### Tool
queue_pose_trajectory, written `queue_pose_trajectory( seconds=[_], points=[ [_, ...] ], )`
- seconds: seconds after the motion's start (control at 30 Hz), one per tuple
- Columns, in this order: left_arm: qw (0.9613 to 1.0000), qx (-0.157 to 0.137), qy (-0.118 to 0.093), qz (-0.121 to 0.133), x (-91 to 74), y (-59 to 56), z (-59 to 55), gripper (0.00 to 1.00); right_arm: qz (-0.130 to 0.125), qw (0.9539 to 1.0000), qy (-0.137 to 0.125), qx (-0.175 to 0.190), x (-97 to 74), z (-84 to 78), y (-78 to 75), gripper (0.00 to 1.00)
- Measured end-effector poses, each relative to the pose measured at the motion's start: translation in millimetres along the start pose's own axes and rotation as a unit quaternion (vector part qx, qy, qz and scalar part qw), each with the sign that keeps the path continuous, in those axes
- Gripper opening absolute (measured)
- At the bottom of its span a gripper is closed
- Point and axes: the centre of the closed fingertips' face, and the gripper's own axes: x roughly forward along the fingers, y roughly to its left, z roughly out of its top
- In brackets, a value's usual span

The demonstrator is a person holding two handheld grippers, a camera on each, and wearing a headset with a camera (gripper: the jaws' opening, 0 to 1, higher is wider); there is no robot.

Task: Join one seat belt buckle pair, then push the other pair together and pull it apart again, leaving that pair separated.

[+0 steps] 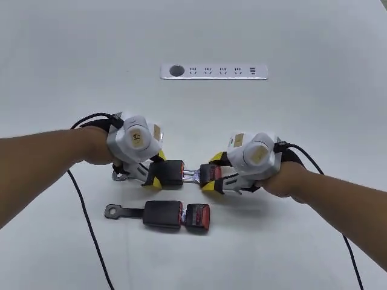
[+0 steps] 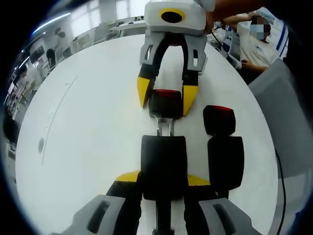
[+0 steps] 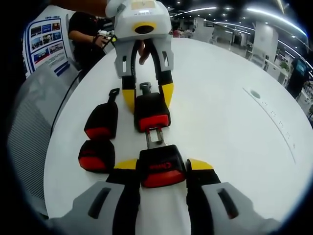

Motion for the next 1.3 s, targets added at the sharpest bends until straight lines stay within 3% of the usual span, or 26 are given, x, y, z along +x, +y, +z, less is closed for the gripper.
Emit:
queue_pose_trajectory(
  seconds=[1.3],
  points=[
    [1.0000,-0.006,0.000,-0.001,-0.1,-1.6,1.7,0.34,-0.020,0.9991,0.032,0.020,-66.6,-75.4,-23.0,0.36]
  ],
)
